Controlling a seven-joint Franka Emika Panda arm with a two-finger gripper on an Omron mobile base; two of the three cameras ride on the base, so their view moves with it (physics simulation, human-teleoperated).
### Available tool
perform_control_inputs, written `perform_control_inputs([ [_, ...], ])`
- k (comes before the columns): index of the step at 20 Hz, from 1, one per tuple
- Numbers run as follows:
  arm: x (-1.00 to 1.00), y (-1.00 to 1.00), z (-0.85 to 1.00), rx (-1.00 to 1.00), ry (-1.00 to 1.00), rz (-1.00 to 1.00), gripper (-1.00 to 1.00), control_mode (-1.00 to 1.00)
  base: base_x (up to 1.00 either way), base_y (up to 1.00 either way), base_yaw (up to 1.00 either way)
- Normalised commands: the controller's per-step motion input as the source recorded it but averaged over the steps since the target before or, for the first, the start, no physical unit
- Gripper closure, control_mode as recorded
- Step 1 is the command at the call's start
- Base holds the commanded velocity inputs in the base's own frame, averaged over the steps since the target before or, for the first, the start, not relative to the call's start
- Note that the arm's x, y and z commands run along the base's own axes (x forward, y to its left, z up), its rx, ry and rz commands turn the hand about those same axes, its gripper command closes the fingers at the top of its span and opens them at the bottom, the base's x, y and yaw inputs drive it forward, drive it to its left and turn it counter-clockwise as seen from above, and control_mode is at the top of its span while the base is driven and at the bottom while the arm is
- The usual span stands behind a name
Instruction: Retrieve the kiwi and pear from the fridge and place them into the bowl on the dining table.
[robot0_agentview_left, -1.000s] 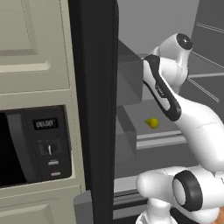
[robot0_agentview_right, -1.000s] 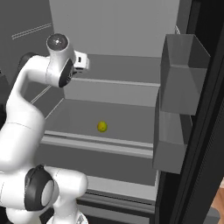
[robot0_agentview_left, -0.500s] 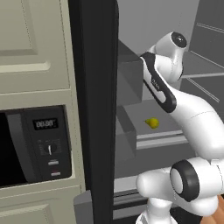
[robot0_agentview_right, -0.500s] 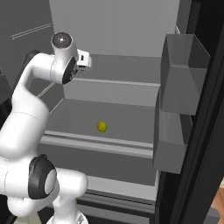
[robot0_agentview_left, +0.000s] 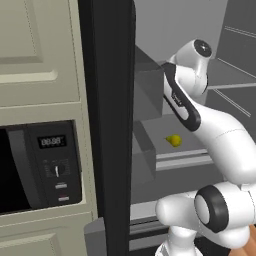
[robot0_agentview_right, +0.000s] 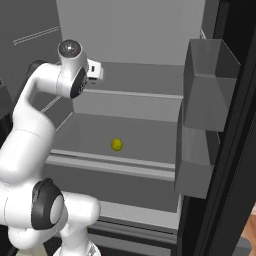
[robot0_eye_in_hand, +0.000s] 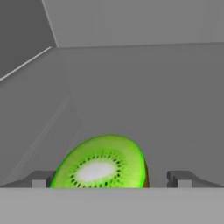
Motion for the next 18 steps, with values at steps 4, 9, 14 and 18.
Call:
perform_control_inputs([
  [4, 0.11, 0.00, -0.33, 0.00, 0.00, 0.00, -1.00, -1.00, 0.00, 0.00, 0.00],
  [9, 0.07, 0.00, -0.27, 0.00, 0.00, 0.00, 1.00, -1.00, 0.00, 0.00, 0.00],
  [14, 0.08, 0.00, -0.26, 0.00, 0.02, 0.00, 1.00, -1.00, 0.00, 0.00, 0.00],
  [18, 0.03, 0.04, -0.22, 0.00, 0.04, 0.00, 1.00, -1.00, 0.00, 0.00, 0.00],
])
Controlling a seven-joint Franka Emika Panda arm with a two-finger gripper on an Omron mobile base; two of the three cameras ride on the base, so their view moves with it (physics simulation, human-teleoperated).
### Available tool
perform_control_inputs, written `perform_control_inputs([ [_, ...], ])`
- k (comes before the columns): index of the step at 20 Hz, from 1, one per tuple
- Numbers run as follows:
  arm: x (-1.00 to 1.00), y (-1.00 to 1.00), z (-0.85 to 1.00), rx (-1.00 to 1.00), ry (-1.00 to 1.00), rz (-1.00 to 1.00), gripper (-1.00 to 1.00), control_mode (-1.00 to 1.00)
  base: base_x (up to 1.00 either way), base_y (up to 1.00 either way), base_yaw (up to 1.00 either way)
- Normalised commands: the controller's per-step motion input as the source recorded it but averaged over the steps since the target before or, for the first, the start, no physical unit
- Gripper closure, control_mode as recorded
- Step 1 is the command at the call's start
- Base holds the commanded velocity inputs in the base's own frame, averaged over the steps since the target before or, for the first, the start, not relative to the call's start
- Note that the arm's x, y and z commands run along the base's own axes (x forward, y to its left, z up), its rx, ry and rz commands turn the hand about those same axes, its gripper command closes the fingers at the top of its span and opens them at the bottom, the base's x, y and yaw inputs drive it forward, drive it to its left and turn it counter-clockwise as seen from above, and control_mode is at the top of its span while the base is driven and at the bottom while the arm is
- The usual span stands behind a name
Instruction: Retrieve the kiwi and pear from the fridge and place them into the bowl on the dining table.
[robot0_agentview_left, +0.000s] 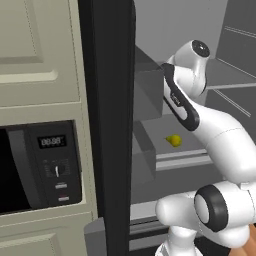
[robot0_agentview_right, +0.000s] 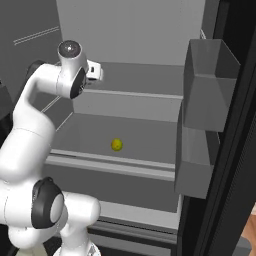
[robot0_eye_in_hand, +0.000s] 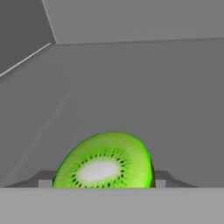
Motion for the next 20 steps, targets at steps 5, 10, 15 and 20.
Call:
perform_control_inputs([
  [5, -0.30, -0.06, 0.00, 0.00, -0.07, 0.00, 1.00, -1.00, 0.00, 0.00, 0.00],
  [10, -1.00, -0.46, 0.03, 0.00, -0.36, 0.00, 1.00, -1.00, 0.00, 0.00, 0.00],
  [15, -1.00, -0.44, 0.11, 0.00, -0.34, -0.01, 1.00, -1.00, 0.00, 0.00, 0.00],
  [20, -1.00, -0.08, 0.16, -0.01, -0.05, -0.06, 1.00, -1.00, 0.00, 0.00, 0.00],
])
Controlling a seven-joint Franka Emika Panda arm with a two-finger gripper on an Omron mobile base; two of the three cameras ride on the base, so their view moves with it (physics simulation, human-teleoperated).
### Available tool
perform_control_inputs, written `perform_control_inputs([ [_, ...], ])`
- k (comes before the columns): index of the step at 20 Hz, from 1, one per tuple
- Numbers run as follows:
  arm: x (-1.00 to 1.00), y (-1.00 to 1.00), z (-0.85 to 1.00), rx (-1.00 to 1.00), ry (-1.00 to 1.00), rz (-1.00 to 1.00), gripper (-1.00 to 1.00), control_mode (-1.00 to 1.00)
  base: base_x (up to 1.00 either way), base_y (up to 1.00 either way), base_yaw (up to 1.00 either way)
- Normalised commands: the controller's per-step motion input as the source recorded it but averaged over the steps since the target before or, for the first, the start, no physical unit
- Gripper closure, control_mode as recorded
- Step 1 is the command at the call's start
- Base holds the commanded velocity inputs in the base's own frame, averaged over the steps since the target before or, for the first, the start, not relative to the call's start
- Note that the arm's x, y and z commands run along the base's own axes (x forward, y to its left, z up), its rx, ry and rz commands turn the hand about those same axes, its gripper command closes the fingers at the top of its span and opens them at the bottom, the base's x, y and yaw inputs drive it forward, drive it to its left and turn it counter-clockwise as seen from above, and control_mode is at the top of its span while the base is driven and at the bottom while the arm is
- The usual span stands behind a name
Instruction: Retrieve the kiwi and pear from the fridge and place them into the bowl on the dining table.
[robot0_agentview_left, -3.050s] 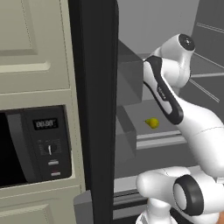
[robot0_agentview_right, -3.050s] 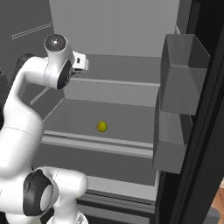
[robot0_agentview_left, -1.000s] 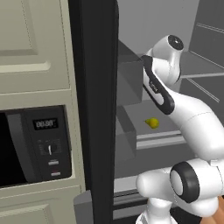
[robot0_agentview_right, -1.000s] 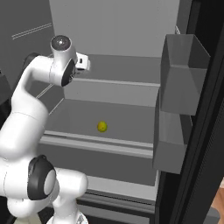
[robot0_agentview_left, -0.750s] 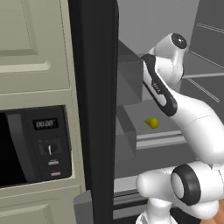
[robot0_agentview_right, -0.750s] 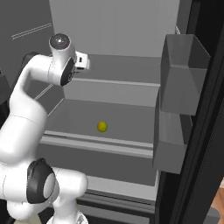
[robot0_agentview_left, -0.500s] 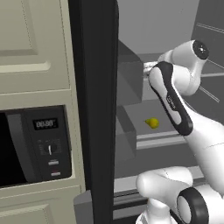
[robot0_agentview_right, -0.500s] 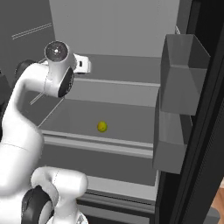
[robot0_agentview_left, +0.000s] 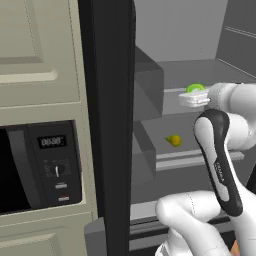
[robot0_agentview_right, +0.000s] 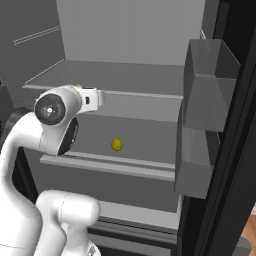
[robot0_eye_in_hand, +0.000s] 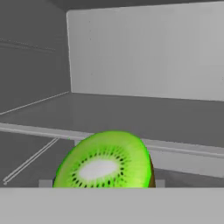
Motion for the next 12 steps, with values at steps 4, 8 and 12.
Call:
perform_control_inputs([
  [4, -0.81, 0.00, 0.09, -0.05, 0.00, -0.09, 1.00, -1.00, 0.00, 0.00, 0.00],
  [8, -0.65, 0.00, 0.01, -0.02, 0.00, -0.05, 1.00, -1.00, 0.00, 0.00, 0.00],
  [12, -0.75, 0.00, 0.00, 0.00, 0.00, -0.03, 1.00, -1.00, 0.00, 0.00, 0.00],
])
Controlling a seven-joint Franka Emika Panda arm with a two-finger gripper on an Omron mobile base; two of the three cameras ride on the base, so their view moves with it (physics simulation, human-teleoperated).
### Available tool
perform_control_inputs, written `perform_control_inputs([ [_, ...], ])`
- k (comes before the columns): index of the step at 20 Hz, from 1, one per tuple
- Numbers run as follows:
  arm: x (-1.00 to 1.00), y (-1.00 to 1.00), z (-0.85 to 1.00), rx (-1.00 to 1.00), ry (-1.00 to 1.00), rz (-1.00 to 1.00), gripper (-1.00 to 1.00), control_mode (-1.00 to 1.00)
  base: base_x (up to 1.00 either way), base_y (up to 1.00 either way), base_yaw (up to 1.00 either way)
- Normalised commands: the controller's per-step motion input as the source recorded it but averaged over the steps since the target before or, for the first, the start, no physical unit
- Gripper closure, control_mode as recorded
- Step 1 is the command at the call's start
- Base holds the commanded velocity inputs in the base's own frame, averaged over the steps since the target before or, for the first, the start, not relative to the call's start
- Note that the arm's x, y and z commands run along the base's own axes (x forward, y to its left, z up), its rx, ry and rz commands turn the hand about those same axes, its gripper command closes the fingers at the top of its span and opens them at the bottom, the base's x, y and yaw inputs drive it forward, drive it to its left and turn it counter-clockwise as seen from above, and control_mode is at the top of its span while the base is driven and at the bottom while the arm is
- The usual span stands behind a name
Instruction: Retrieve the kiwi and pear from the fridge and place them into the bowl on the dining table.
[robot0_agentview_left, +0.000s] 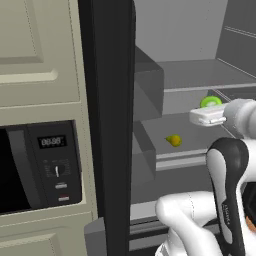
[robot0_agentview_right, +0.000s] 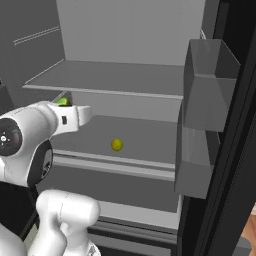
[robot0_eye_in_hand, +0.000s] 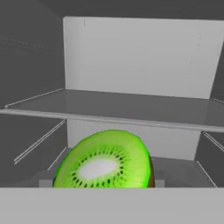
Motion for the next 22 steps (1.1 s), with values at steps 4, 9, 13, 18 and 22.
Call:
perform_control_inputs([
  [4, 0.00, 0.00, 0.00, 0.00, 0.00, 0.00, 1.00, 1.00, -0.82, -0.05, -0.03],
  [9, 0.00, 0.00, 0.00, 0.00, 0.00, 0.00, 1.00, 1.00, -1.00, -0.10, -0.04],
  [13, 0.00, 0.00, 0.00, 0.00, 0.00, 0.00, 1.00, 1.00, -1.00, -0.08, -0.03],
  [18, 0.00, 0.00, 0.00, 0.00, 0.00, 0.00, 1.00, 1.00, -0.97, -0.09, 0.00],
  [22, 0.00, 0.00, 0.00, 0.00, 0.00, 0.00, 1.00, 1.00, -0.70, -0.06, 0.07],
])
